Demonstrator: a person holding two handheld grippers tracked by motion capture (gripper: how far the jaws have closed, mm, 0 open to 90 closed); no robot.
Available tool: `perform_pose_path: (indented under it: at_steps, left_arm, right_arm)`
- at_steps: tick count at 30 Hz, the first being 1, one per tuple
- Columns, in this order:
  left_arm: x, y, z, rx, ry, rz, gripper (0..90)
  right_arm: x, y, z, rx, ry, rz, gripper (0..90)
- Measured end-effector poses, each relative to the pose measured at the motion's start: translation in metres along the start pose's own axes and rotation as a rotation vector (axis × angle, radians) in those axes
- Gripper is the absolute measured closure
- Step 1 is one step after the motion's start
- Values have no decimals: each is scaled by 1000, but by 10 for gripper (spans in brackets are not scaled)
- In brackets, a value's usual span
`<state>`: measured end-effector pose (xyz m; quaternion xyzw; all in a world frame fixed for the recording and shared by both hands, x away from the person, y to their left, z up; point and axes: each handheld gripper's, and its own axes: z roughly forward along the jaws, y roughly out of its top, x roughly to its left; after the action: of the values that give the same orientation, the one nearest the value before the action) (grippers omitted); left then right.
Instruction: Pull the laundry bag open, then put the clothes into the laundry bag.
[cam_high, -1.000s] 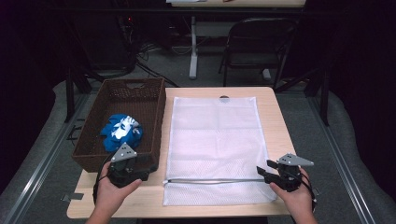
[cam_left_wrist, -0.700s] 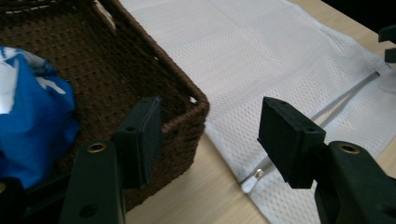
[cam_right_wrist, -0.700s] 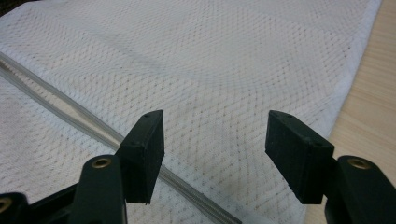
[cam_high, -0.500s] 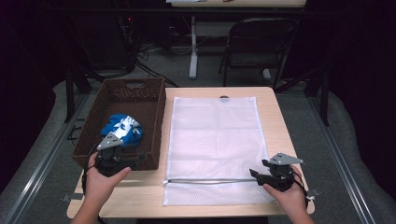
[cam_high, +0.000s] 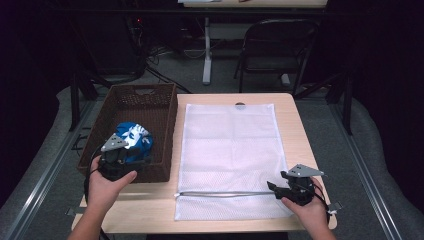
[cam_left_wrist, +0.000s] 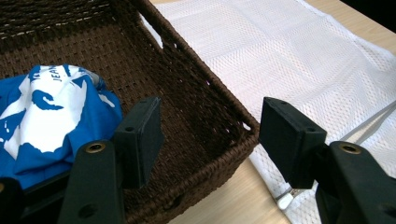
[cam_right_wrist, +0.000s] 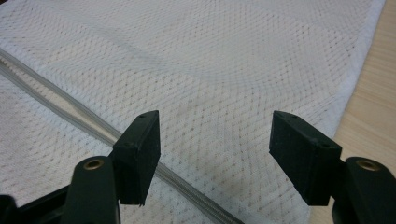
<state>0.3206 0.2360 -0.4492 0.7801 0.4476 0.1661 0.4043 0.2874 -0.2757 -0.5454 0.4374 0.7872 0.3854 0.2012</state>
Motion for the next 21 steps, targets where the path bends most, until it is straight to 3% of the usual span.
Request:
perform_pose_path:
  at_steps: [9, 21]
  left_arm:
    - [6, 8, 10, 28, 7, -11, 385]
    - [20, 32, 27, 75, 47, -31, 342]
  right_arm:
    - [0, 0, 0, 4, 2, -7, 336]
    - [0, 0, 0, 7, 4, -1, 336]
